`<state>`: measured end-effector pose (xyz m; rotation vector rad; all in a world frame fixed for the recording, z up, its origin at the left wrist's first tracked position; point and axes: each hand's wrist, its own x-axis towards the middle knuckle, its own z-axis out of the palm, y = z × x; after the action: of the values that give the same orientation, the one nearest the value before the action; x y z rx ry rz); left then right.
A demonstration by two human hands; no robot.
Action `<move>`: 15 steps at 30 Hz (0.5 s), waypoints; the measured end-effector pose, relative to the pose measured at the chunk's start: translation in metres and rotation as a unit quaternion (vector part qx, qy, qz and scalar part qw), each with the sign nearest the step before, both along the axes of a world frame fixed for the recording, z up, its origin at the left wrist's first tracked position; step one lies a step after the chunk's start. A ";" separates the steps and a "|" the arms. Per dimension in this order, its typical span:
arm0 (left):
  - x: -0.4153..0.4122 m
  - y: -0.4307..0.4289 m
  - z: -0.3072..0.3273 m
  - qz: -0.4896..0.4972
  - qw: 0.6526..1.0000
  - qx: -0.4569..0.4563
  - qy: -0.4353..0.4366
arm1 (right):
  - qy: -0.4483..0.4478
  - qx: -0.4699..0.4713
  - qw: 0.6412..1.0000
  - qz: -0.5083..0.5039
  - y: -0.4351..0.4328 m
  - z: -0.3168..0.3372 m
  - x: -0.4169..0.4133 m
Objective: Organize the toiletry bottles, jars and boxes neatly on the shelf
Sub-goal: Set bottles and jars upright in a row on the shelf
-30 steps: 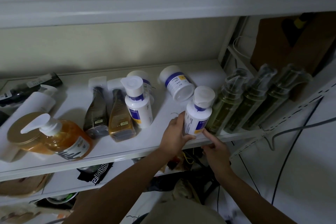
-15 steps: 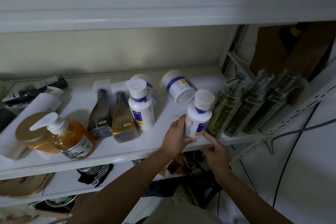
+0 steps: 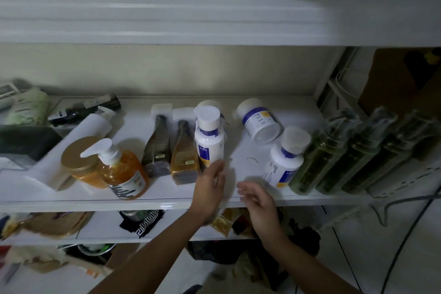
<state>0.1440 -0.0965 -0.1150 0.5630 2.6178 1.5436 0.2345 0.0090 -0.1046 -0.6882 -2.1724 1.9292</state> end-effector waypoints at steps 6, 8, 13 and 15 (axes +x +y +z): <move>-0.015 0.006 0.006 -0.040 0.999 -0.030 0.004 | 0.097 0.080 0.987 -0.103 -0.005 0.020 -0.076; -0.020 0.006 0.005 -0.052 0.998 -0.036 0.014 | 0.127 0.146 0.968 -0.158 0.000 0.023 -0.099; -0.028 0.000 0.006 -0.082 0.996 -0.025 0.018 | 0.063 0.312 0.910 -0.266 0.025 0.018 -0.148; -0.029 0.000 0.007 -0.092 0.996 -0.015 0.008 | -0.014 0.334 0.906 -0.258 0.034 0.013 -0.159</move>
<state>0.1153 -0.0967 -0.1079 0.7914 2.5134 1.4475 0.0750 0.0433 -0.0916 -1.0032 -2.1598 0.8431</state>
